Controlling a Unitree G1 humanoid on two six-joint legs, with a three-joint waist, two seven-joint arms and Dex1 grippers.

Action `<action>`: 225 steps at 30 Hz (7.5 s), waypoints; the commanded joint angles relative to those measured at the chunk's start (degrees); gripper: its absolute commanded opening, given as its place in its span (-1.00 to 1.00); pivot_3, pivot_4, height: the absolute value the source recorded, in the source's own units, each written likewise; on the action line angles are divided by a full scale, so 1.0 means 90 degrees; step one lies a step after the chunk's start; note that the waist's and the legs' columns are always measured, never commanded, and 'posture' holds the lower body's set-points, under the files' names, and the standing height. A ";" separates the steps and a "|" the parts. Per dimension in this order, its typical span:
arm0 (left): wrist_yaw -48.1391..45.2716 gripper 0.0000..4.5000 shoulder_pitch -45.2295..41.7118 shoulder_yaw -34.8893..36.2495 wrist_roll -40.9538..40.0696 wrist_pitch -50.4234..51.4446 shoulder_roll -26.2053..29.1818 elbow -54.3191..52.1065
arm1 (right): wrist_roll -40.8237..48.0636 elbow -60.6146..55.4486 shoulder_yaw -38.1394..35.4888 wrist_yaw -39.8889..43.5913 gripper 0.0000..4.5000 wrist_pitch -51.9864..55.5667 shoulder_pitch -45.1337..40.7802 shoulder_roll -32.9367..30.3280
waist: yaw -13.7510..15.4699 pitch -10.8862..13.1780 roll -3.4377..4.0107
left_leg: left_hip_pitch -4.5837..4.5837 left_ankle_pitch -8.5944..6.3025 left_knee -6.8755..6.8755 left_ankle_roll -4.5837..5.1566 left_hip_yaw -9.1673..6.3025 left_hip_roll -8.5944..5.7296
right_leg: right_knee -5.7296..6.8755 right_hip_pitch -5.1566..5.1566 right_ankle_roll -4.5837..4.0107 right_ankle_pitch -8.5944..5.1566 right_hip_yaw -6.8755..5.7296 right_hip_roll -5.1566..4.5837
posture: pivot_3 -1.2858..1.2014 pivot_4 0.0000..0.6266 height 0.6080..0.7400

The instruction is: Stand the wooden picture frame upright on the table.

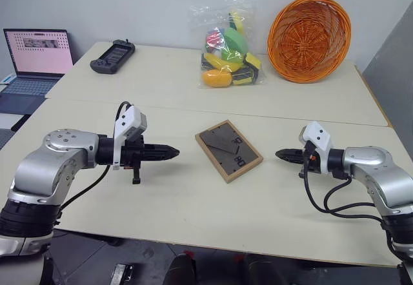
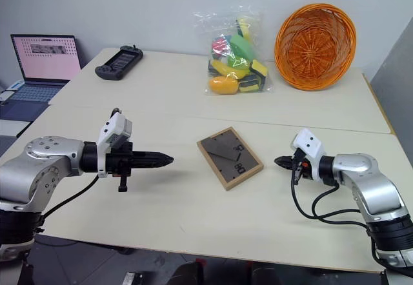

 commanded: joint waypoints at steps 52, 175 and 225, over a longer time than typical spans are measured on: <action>0.1094 -0.98 -0.0636 -0.0914 0.1585 -0.1673 -0.1908 0.2399 | -0.0940 0.0951 0.0128 -0.1947 -1.00 -0.0938 -0.0773 0.1896 | 0.0016 -0.0004 0.0006 | -0.0007 0.0000 0.0046 0.0000 -0.0004 -0.0002 | 0.0026 0.0003 -0.0002 0.0001 -0.0006 0.0001 | 0.03 -0.52 1.00; 0.0062 -0.98 -0.2471 -0.0410 -0.0676 0.4721 -0.0923 0.3080 | -0.0453 -0.0640 -0.0264 -0.1285 -1.00 -0.0369 0.0693 0.0590 | -0.0160 -0.0003 0.0005 | -0.0035 0.0001 0.0089 0.0000 -0.0036 -0.0010 | 0.0107 -0.0029 0.0000 -0.0011 -0.0020 0.0010 | 0.03 -0.52 1.00; 0.0088 0.91 -0.3063 -0.1240 0.0124 0.3517 -0.1926 0.4700 | -0.0614 -0.0742 0.0069 -0.1577 -1.00 -0.0324 0.0570 0.1034 | -0.0157 -0.0003 0.0005 | -0.0036 0.0001 0.0090 0.0000 -0.0032 -0.0013 | 0.0107 -0.0031 0.0000 -0.0011 -0.0015 0.0010 | 0.03 -0.52 1.00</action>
